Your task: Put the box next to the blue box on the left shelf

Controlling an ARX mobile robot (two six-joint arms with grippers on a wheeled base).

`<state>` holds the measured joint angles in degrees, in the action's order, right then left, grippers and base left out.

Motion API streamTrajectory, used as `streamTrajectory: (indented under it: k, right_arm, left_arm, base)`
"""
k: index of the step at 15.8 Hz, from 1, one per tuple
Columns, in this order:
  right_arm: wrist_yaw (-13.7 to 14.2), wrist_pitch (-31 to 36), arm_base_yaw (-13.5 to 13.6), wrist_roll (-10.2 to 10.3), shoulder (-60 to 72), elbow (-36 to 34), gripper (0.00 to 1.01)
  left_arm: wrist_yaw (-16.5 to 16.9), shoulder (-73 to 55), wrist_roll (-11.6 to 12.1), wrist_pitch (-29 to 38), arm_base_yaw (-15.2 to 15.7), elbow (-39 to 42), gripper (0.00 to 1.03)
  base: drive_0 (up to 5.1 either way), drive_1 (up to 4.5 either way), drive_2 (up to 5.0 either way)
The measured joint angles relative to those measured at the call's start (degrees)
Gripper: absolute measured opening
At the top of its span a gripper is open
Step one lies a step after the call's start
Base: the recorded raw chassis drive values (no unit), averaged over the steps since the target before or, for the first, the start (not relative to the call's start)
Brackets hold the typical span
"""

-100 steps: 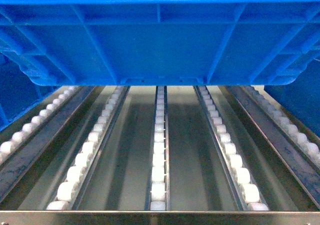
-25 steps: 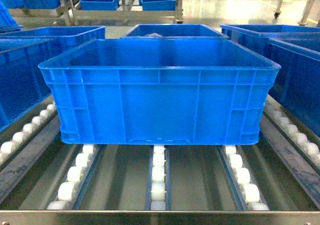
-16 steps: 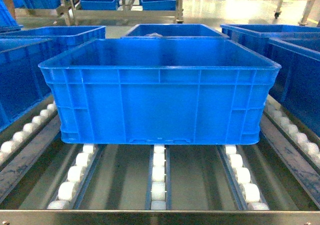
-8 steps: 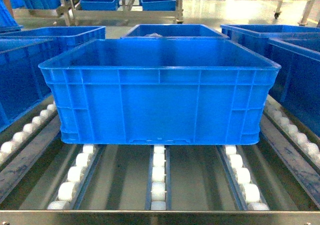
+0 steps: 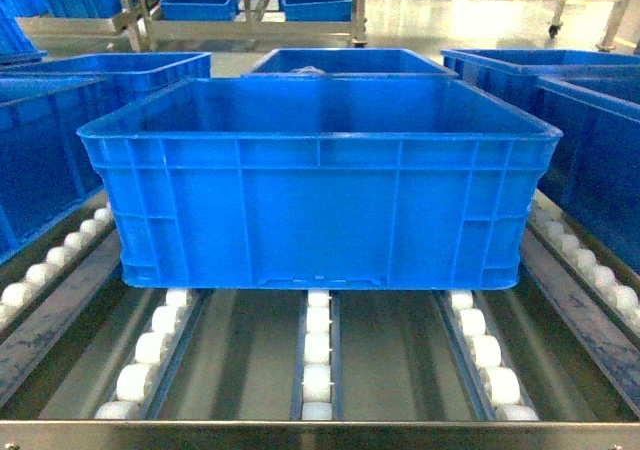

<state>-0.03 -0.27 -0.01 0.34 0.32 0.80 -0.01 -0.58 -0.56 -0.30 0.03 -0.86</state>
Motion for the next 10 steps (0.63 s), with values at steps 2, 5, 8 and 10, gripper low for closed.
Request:
streamTrajectory:
  k: [2,5,8,10]
  right_arm:
    - [0.00,-0.02,0.00,-0.02,0.00,0.00,0.98]
    - [0.00,-0.02,0.00,-0.02,0.00,0.00,0.98]
    - [0.00,0.00,0.00,0.00,0.00,0.00,0.98]
    - [0.00,-0.02,0.00,-0.02,0.00,0.00,0.98]
  left_arm:
    - [0.00,0.00,0.00,0.00,0.00,0.00,0.98]
    - [-0.02,0.00,0.00,0.00,0.00,0.00,0.98]
    - [0.00,0.00,0.00,0.00,0.00,0.00,0.98]
    - [-0.02,0.00,0.00,0.00,0.00,0.00,0.98]
  base:
    - [0.0,0.00,0.0]
    - [0.0,0.00,0.0]
    - [0.0,0.00,0.0]
    - [0.0,0.00,0.0]
